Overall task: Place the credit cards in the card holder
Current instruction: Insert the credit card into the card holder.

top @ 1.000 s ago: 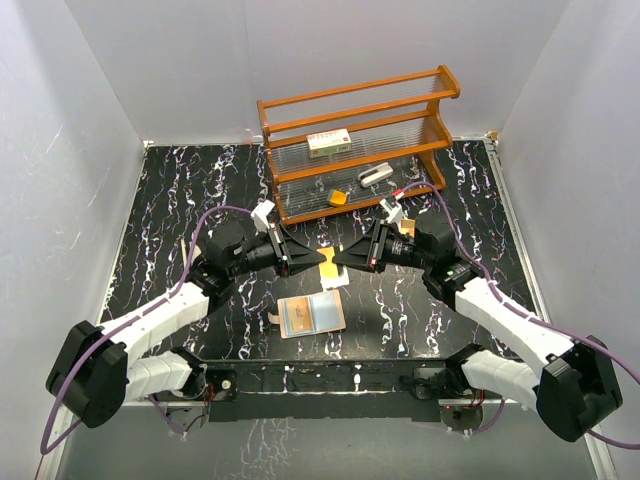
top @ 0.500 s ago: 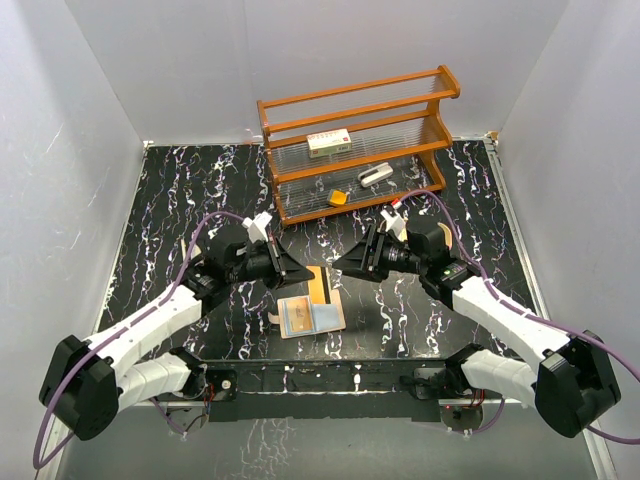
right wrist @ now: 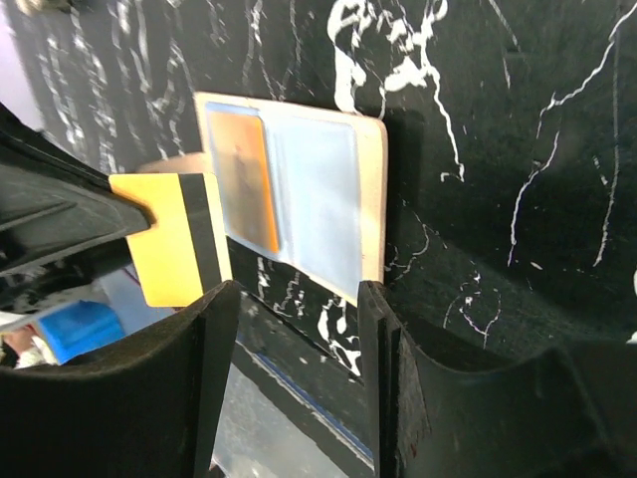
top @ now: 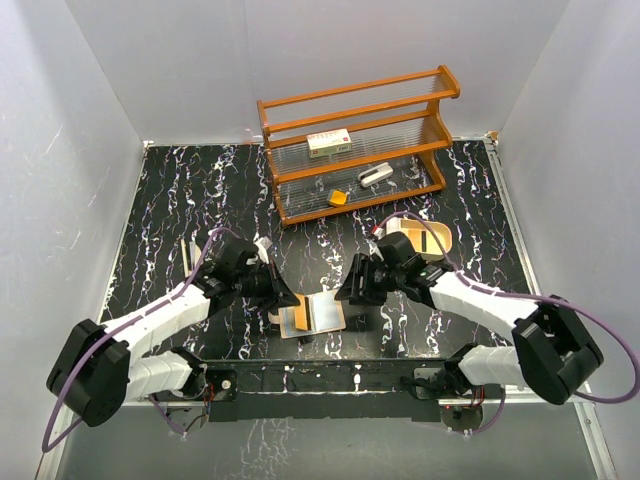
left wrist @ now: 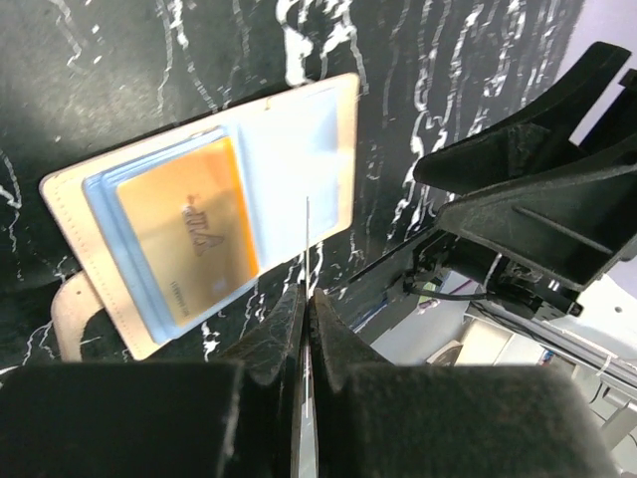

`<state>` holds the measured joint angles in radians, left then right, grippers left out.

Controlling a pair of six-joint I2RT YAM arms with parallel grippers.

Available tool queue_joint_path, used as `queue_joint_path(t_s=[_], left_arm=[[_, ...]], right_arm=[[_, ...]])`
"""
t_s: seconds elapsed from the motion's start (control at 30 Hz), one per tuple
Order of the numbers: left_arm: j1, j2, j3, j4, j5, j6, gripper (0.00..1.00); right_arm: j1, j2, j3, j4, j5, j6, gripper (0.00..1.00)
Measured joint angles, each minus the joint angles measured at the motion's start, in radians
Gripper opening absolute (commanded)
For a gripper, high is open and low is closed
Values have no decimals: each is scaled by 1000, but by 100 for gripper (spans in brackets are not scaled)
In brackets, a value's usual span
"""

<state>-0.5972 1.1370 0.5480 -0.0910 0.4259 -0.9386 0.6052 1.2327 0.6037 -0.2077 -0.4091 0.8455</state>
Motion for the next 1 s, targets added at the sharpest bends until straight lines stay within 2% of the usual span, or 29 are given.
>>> queue_joint_path(t_s=[0.27, 0.57, 0.73, 1.0], left_arm=[[0, 53, -27, 29, 12, -7, 0], [22, 117, -27, 53, 20, -24, 0], [29, 132, -27, 74, 31, -31, 0], [29, 150, -27, 79, 33, -30, 0]], right_arm=[[97, 134, 34, -45, 56, -71, 38], [120, 238, 196, -103, 131, -146, 33], [121, 278, 214, -127, 168, -168, 32], [145, 332, 194, -134, 187, -171, 20]])
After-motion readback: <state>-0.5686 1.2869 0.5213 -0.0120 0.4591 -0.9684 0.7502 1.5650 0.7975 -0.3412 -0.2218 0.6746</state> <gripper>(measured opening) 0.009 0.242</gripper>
